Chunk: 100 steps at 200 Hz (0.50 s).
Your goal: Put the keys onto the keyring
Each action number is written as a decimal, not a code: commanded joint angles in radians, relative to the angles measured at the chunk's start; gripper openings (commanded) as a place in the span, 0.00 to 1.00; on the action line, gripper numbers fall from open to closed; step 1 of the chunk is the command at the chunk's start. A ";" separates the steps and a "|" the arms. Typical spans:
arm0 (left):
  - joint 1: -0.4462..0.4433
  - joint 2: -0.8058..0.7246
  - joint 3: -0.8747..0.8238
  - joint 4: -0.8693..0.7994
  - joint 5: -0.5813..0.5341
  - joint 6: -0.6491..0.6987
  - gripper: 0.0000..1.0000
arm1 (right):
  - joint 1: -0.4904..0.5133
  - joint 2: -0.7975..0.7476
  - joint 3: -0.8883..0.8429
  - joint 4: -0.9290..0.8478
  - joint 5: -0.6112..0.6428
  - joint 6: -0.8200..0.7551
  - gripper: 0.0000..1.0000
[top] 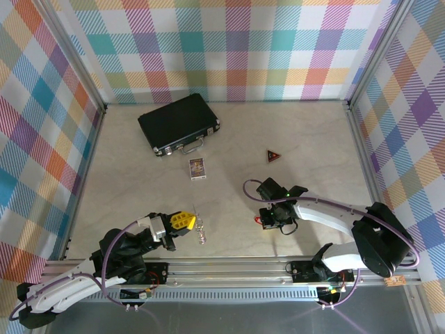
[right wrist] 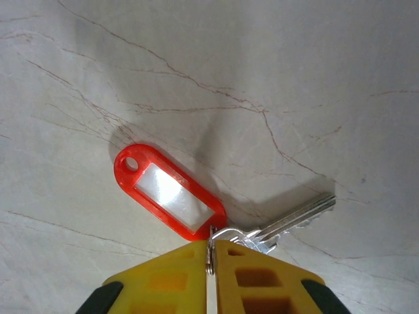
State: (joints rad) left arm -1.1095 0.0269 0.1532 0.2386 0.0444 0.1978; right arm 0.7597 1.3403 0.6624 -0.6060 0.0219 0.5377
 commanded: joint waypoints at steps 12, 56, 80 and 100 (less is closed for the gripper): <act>-0.004 -0.004 -0.004 0.056 0.014 -0.011 0.00 | 0.005 -0.001 -0.010 0.005 -0.011 -0.010 0.08; -0.004 -0.002 -0.007 0.059 0.014 -0.009 0.00 | 0.007 -0.034 -0.017 0.007 -0.005 -0.014 0.04; -0.004 0.028 -0.005 0.070 0.000 -0.005 0.00 | 0.030 -0.069 0.001 -0.002 0.007 -0.041 0.01; -0.004 0.087 0.028 0.048 0.011 -0.001 0.00 | 0.055 -0.116 0.015 0.009 0.019 -0.082 0.00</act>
State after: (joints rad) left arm -1.1095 0.0647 0.1524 0.2420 0.0437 0.1978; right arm 0.7872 1.2850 0.6609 -0.6025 0.0269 0.5148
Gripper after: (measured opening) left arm 0.059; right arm 0.043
